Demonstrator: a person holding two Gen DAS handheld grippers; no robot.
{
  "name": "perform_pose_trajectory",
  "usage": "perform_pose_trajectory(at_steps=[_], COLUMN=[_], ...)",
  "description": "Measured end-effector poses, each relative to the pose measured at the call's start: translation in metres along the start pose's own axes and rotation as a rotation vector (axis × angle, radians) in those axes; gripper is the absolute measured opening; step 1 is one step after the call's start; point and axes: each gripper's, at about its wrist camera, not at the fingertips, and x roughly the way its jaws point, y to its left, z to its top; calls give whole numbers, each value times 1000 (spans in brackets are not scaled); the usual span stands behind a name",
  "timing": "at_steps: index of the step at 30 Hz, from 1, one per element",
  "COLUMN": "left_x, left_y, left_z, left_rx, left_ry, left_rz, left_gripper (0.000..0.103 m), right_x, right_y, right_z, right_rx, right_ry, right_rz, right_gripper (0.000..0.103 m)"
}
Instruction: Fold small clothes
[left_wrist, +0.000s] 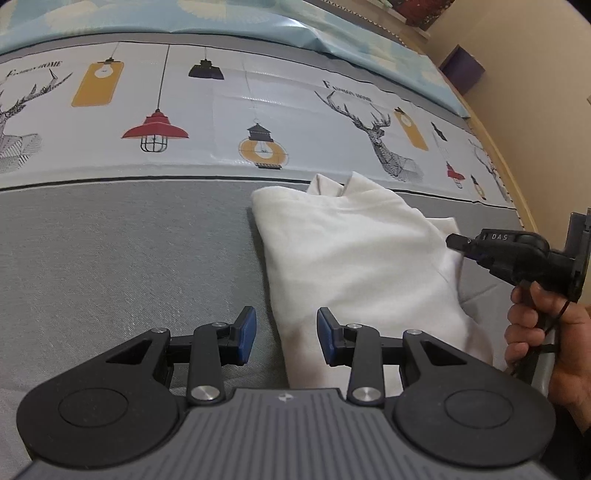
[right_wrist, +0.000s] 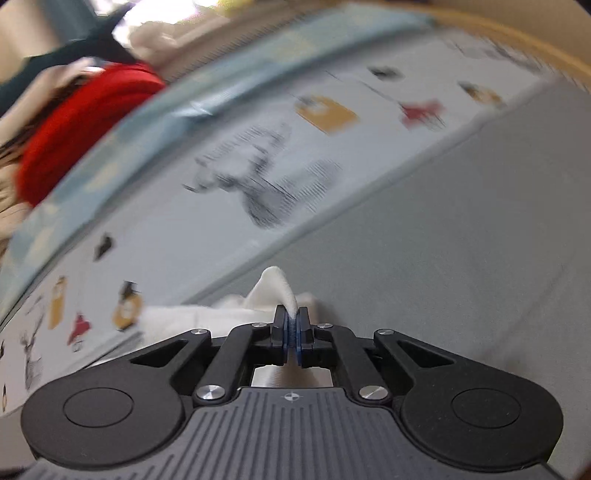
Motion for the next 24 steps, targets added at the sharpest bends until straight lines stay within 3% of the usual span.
perform_pose_trajectory(at_steps=[4, 7, 12, 14, 16, 18, 20, 22, 23, 24], left_x=[1, 4, 9, 12, 15, 16, 15, 14, 13, 14], left_y=[-10, -18, -32, -35, -34, -29, -24, -20, -17, -14], left_z=[-3, -3, -6, -8, -10, -10, -8, -5, -4, -2], left_rx=[15, 22, 28, 24, 10, -14, -34, -57, -71, -88], left_ry=[1, 2, 4, 10, 17, 20, 12, -3, -10, -15], left_rz=[-15, -30, -46, -44, -35, -26, -18, -15, -17, -22], left_gripper=[40, 40, 40, 40, 40, 40, 40, 47, 48, 48], right_x=[-26, -52, -79, -72, -57, -56, -65, -82, -89, -94], right_y=[7, -2, -17, -20, -26, -28, -30, -29, -30, -33], right_z=[-3, -7, -38, -60, -81, -85, -74, -58, -50, -43], right_rx=[-148, -232, -439, -542, -644, -698, -653, -584, -538, -479], right_ry=[-69, -69, 135, 269, 375, 358, 306, 192, 138, 95], right_rz=[-45, 34, 246, 206, 81, 25, 57, 96, 123, 152], right_gripper=[17, 25, 25, 24, 24, 25, 25, 25, 28, 39])
